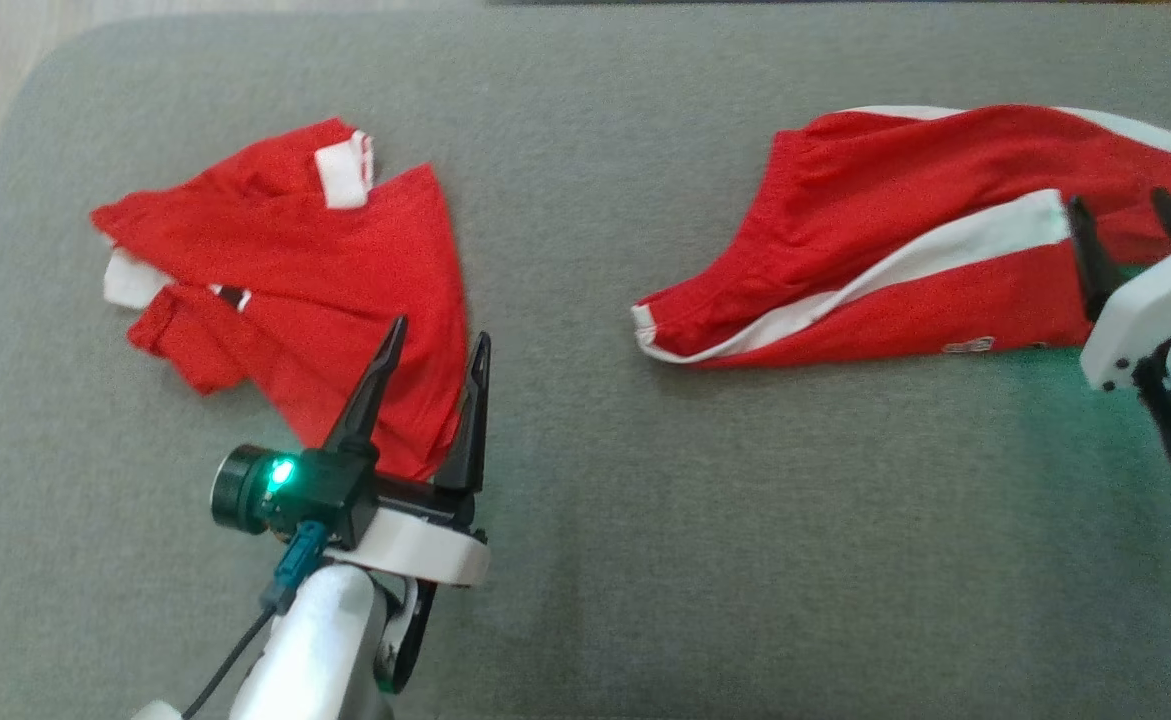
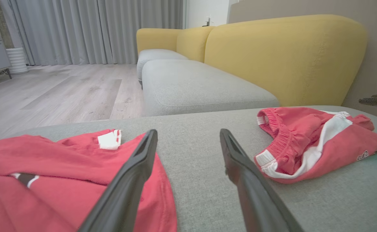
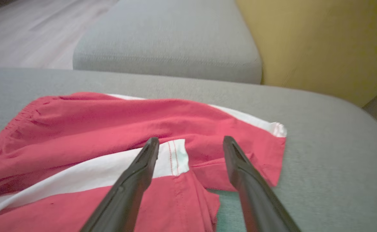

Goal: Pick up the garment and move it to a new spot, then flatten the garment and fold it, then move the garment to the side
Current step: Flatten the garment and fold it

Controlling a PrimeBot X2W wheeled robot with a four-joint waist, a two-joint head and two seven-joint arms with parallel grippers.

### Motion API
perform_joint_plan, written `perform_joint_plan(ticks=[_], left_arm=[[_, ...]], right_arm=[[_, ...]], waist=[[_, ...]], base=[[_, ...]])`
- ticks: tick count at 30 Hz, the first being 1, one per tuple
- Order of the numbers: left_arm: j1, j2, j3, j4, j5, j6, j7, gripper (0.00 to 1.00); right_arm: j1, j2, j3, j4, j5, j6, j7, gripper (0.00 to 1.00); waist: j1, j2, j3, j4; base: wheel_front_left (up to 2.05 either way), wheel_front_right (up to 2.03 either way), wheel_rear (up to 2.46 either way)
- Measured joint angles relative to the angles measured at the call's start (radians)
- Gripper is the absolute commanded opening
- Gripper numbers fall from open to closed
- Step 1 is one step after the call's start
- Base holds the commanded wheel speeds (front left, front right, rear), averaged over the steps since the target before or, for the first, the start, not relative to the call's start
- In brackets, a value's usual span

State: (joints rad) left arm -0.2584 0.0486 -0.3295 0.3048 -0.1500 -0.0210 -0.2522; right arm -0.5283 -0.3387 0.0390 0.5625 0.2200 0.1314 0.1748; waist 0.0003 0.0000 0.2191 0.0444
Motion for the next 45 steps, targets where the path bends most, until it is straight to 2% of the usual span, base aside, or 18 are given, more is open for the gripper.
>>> perform_joint_plan(ticks=[4,10,18,19,20,21,25,34,39,45], left_arm=[[-0.013,0.000,-0.007,0.001,0.000,0.000,0.000,1.00],[-0.027,-0.001,-0.027,0.012,-0.001,-0.004,0.000,1.00],[-0.049,-0.001,-0.031,0.012,-0.010,0.001,0.000,1.00],[-0.049,-0.001,-0.032,0.012,-0.010,0.001,0.000,1.00],[-0.049,-0.001,-0.032,0.012,-0.010,0.001,0.000,1.00],[-0.049,-0.001,-0.032,0.012,-0.010,0.001,0.000,1.00],[-0.049,-0.001,-0.031,0.013,-0.010,0.003,0.000,1.00],[-0.043,-0.001,-0.018,0.018,-0.010,0.004,0.000,1.00],[-0.012,-0.001,0.001,0.018,-0.009,0.005,0.000,1.00],[0.003,-0.001,0.006,0.016,-0.006,0.004,0.000,1.00]], right_arm=[[-0.070,-0.060,0.092,0.087,0.079,0.000,0.080,1.00],[-0.128,-0.125,0.201,0.149,0.192,0.000,0.125,1.00],[-0.183,-0.162,0.299,0.201,0.320,0.000,0.153,1.00],[-0.184,-0.163,0.313,0.205,0.338,0.000,0.162,0.69],[-0.184,-0.163,0.327,0.207,0.356,0.000,0.169,0.12],[-0.184,-0.164,0.339,0.207,0.375,0.000,0.175,0.00],[-0.184,-0.173,0.385,0.196,0.435,0.000,0.179,0.00],[-0.169,-0.198,0.467,0.136,0.516,0.000,0.066,0.00],[-0.084,-0.232,0.512,0.051,0.521,0.000,-0.012,0.00],[0.049,-0.243,0.483,-0.026,0.499,0.000,-0.061,0.00]], waist=[[0.0000,0.0000,0.034,0.033],[-0.0002,0.0000,0.066,0.061],[-0.0002,0.0000,0.090,0.070],[-0.0003,0.0000,0.092,0.070],[-0.0003,0.0000,0.092,0.070],[-0.0003,0.0000,0.093,0.069],[-0.0003,0.0000,0.090,0.063],[-0.0003,0.0000,0.030,0.022],[-0.0005,0.0000,-0.024,-0.023],[-0.0005,0.0000,-0.075,-0.082]], base=[[0.00,0.00,0.00],[0.00,0.00,0.00],[0.00,0.00,0.00],[0.00,0.00,0.00],[0.00,0.00,0.00],[0.00,0.00,0.00],[0.00,0.00,0.00],[0.00,0.00,0.00],[0.00,0.00,0.00],[0.00,0.00,0.00]])
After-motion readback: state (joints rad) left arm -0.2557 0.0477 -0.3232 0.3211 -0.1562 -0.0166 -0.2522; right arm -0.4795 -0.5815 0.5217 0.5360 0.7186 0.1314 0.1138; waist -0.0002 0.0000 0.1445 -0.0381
